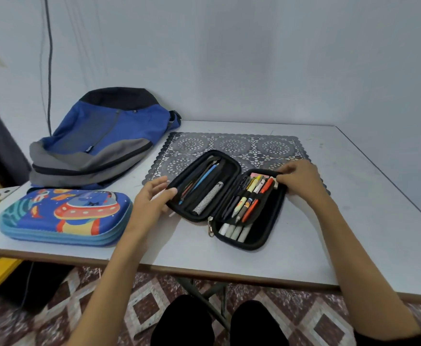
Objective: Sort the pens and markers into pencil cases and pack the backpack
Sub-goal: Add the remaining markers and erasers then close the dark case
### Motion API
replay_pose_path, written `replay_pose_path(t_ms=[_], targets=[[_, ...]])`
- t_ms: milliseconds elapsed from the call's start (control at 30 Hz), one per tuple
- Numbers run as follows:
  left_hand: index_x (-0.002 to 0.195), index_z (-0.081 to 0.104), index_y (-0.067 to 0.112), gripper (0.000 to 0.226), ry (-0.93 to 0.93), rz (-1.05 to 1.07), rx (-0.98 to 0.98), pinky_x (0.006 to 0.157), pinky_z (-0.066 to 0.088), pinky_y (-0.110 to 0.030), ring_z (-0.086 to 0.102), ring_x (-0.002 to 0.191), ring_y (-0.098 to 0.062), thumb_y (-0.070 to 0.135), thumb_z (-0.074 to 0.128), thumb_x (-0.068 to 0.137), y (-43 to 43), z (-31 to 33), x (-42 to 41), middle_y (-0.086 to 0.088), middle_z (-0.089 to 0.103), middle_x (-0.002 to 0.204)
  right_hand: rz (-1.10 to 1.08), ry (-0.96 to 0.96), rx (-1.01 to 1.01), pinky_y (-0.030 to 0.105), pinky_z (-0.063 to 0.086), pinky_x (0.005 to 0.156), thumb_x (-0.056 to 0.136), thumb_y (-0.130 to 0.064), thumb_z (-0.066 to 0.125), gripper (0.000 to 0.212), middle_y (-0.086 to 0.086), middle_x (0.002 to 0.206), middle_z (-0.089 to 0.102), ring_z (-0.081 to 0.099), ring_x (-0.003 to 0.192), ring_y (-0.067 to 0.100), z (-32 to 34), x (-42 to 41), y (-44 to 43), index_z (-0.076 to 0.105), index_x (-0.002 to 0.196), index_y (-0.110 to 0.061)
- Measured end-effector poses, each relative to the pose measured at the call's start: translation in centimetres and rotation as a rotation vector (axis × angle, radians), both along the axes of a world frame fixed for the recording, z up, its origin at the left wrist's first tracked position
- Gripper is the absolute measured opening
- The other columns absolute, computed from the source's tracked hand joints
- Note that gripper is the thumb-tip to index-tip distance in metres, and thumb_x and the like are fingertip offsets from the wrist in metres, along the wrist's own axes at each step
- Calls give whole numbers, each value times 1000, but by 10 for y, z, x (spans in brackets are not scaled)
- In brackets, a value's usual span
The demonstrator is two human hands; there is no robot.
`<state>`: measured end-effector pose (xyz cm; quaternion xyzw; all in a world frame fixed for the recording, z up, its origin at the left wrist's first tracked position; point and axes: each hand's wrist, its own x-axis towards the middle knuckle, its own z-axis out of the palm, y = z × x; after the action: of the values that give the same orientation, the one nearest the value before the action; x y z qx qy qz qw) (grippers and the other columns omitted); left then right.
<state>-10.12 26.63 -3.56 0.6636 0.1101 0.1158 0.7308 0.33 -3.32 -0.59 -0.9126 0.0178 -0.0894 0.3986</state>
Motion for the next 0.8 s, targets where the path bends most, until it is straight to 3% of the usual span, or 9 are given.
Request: replay_pose_path(t_ms=[100,200,300,367,500,667,733,800], targets=[[115,60,22,37,-29,15,-123,84,55,-32,64,106,-23,3,69,84,-5,-1,6,-8,58,131,-22,55,57,42,57,71,76,-3,67,10,9,68,68,59,40,11,1,-17,-11,66,84,-9],[121,56,14,40,-61,71,-162,73,57,-21,65,95,-16,-10,57,89,-11,2,16,-10,58,125,28,143,75,38,56,54,79,2,65,10,20,62,67,60,39,26,2,-39,-21,59,86,-3],[127,52,8,39,-58,85,-217,63,55,-15,62,86,-12,-11,49,94,-13,10,35,-9,59,113,87,214,108,30,49,39,80,4,66,11,17,50,59,54,37,26,5,-62,-27,56,82,5],[130,51,6,38,-32,74,-227,58,54,-15,61,80,-12,-10,48,95,-12,13,51,-7,60,104,147,274,128,31,49,40,81,2,69,14,20,51,59,54,40,27,9,-76,-29,55,82,7],[127,55,3,34,31,34,-132,64,57,-23,61,77,-16,-7,48,96,-11,14,77,-11,60,98,297,369,154,34,52,44,85,-4,69,19,23,59,63,59,44,31,18,-100,-24,55,80,7],[100,62,13,18,103,-66,-167,47,54,-22,63,68,-16,1,48,99,-21,23,87,-9,64,86,546,584,140,31,51,48,89,-17,68,24,23,65,65,60,47,29,23,-113,-18,58,79,3],[104,63,15,11,128,-121,-122,52,54,-22,65,73,-13,11,56,97,-20,20,87,-5,67,90,665,664,127,29,48,48,88,-21,70,22,20,66,65,59,48,26,24,-112,-18,60,77,-5],[110,64,14,17,116,-202,-96,59,56,-22,67,78,-13,19,62,94,-17,18,83,-4,69,94,625,563,92,24,41,45,86,-24,72,21,9,59,63,53,45,21,26,-101,-19,62,77,-7]])
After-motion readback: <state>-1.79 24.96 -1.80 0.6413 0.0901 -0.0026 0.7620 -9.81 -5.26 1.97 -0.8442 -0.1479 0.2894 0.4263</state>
